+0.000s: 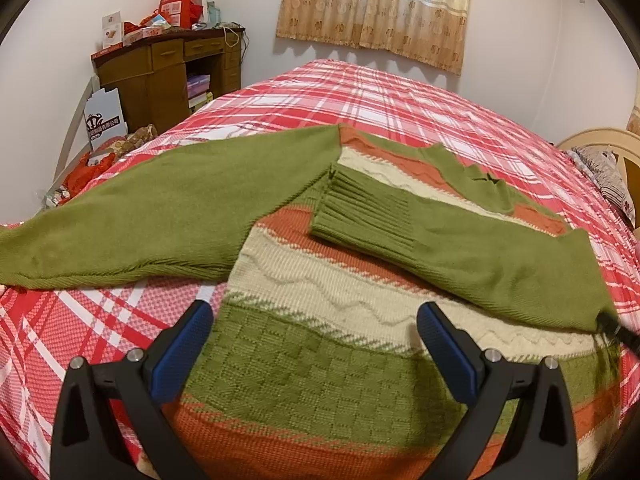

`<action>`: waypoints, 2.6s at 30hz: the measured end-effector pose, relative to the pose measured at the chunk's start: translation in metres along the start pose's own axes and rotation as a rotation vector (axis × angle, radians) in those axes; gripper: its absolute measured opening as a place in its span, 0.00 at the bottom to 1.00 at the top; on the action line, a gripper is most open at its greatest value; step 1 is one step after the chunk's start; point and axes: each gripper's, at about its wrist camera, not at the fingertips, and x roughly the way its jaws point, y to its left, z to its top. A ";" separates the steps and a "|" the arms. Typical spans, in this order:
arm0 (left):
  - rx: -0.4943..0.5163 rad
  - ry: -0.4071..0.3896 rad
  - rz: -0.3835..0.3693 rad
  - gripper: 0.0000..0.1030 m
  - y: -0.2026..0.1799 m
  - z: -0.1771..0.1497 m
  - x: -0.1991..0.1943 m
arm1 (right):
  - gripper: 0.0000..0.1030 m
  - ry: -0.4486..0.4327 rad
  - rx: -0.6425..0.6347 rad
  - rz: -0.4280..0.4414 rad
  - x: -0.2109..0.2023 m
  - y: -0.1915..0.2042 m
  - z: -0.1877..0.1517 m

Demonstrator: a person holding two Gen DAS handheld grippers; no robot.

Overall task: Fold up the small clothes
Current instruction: 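Lift the cuff with the right tool and fold the sleeve across the sweater body, then grasp the other sleeve cuff with the left tool and lift it, then lay the sleeve across the body with the left tool and release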

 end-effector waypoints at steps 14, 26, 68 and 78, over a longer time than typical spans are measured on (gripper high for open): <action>-0.238 -0.050 0.241 1.00 0.109 0.017 -0.066 | 0.75 0.003 -0.181 -0.024 0.004 0.027 -0.018; -0.691 0.020 0.615 0.82 0.302 0.038 -0.056 | 0.76 0.005 -0.169 -0.025 0.004 0.025 -0.018; 0.143 -0.099 0.189 0.06 -0.068 0.038 -0.013 | 0.77 -0.015 -0.144 0.005 0.002 0.021 -0.020; 0.171 0.021 0.110 0.49 -0.063 0.014 -0.011 | 0.77 -0.013 -0.149 0.000 0.002 0.021 -0.019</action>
